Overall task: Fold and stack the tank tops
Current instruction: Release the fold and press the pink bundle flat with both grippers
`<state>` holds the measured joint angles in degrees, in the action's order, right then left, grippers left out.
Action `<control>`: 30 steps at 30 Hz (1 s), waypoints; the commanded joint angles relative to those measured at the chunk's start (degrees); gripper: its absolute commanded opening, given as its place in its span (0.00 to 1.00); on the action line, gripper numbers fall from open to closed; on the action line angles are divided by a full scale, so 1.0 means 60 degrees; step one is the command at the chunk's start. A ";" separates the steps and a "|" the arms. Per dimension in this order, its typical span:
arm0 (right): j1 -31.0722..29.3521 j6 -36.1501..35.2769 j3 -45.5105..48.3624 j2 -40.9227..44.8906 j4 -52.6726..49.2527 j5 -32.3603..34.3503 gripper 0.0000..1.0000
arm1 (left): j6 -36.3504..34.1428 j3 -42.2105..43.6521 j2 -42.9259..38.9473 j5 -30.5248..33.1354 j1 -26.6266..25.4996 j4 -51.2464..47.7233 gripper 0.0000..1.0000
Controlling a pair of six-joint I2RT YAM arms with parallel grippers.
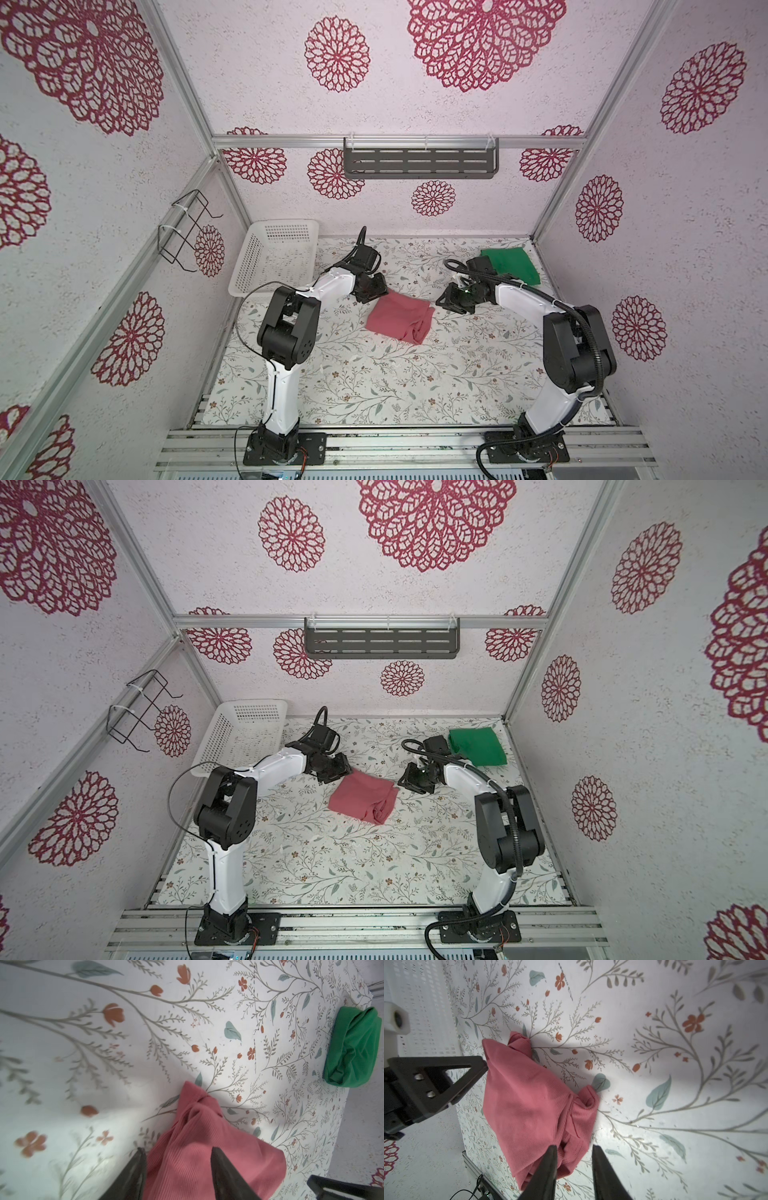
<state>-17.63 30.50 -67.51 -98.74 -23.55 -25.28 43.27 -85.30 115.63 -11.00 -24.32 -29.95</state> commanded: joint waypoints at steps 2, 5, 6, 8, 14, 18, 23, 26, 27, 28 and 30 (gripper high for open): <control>-0.1028 0.0576 0.0592 0.1265 -0.0132 0.0438 0.29 | 0.0194 0.1261 -0.1526 0.0276 -0.0130 0.0081 0.47; -0.2085 0.1537 0.1063 0.1321 0.0945 0.0287 0.26 | 0.0389 0.1656 -0.1652 0.0371 -0.0579 0.0129 0.43; -0.2360 0.1825 0.1175 0.1260 0.1336 0.0273 0.26 | 0.0445 0.1704 -0.1601 0.0395 -0.0720 0.0104 0.43; -0.2672 0.2195 0.1315 0.1098 0.1838 0.0376 0.28 | 0.0550 0.1866 -0.1509 0.0451 -0.0958 0.0132 0.43; -0.2907 0.2835 0.1663 0.0667 0.2797 0.0723 0.31 | 0.0856 0.2629 -0.1274 0.0540 -0.1248 0.0609 0.44; -0.2921 0.3028 0.1847 0.0512 0.2988 0.1005 0.14 | 0.0932 0.2923 -0.1152 0.0596 -0.1298 0.0711 0.42; -0.2908 0.3069 0.2657 0.0992 0.2768 0.1378 0.00 | 0.1107 0.3309 -0.1259 0.0514 -0.1378 0.0890 0.40; -0.2907 0.3228 0.3441 0.1640 0.2740 0.1522 0.00 | 0.1188 0.3454 -0.1373 0.0494 -0.1507 0.0807 0.39; -0.2907 0.3247 0.3773 0.1906 0.2708 0.1586 0.00 | 0.1236 0.3525 -0.1435 0.0487 -0.1574 0.0803 0.38; -0.2880 0.3251 0.4062 0.2126 0.2622 0.1693 0.00 | 0.1290 0.3594 -0.1479 0.0470 -0.1629 0.0803 0.38; -0.2716 0.3302 0.4739 0.2591 0.2563 0.1794 0.00 | 0.1421 0.3732 -0.1608 0.0455 -0.1779 0.0800 0.37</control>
<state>-35.14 49.23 -42.33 -87.74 -6.11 -17.12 50.50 -64.82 107.13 -8.49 -33.61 -23.31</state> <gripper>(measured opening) 0.041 0.376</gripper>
